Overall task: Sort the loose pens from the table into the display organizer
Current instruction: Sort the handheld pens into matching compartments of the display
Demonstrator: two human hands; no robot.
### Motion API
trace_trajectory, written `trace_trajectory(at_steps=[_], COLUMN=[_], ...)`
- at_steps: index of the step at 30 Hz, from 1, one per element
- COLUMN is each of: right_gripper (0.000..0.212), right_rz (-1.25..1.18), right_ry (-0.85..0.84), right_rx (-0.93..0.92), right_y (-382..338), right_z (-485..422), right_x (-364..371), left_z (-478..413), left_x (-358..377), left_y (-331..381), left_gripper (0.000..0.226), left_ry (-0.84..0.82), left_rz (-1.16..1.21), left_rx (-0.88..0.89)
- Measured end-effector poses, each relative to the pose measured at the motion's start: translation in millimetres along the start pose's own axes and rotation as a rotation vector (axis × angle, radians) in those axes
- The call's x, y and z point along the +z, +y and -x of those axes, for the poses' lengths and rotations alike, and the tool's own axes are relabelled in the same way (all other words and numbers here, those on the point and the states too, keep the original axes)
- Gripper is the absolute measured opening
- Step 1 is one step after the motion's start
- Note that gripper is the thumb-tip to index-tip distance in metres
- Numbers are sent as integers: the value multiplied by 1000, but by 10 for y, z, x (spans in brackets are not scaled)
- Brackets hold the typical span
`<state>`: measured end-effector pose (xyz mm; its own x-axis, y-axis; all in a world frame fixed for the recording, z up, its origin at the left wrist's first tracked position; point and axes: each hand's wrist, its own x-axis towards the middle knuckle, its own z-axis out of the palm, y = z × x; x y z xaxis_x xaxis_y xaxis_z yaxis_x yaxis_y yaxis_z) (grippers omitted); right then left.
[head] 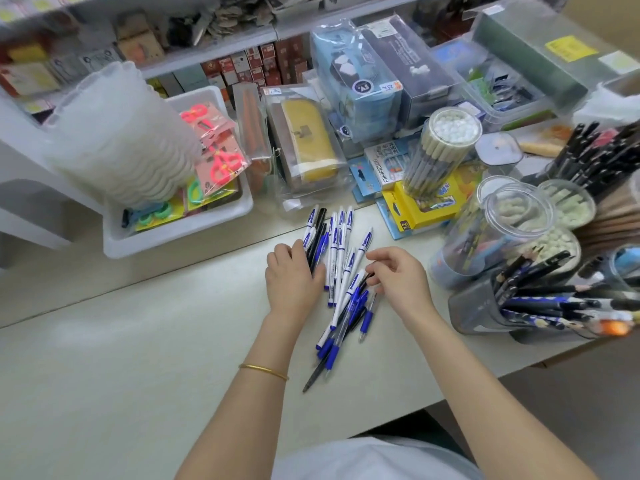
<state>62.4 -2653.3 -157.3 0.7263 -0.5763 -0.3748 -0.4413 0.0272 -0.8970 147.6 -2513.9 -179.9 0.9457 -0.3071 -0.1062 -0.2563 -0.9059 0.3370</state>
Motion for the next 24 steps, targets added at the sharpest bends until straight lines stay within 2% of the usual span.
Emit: trace_trajectory(at_steps=[2, 6, 8, 13, 24], right_gripper=[26, 23, 22, 21, 24], right_rz=[-8, -2, -4, -4, -12], right_ry=[10, 26, 29, 42, 46], right_rx=[10, 23, 31, 49, 56], right_y=[9, 13, 26, 51, 37], right_z=[-11, -13, -3, 8, 49], right_x=[-8, -22, -36, -94, -162], left_z=[-49, -114, -132, -180, -185], left_x=[7, 32, 54, 88, 61], left_y=[54, 176, 209, 204, 239], left_gripper=[49, 77, 80, 65, 52], left_ry=[-7, -39, -39, -4, -46], left_rz=[13, -87, -133, -154, -91], left_rx=[-13, -33, -35, -14, 31])
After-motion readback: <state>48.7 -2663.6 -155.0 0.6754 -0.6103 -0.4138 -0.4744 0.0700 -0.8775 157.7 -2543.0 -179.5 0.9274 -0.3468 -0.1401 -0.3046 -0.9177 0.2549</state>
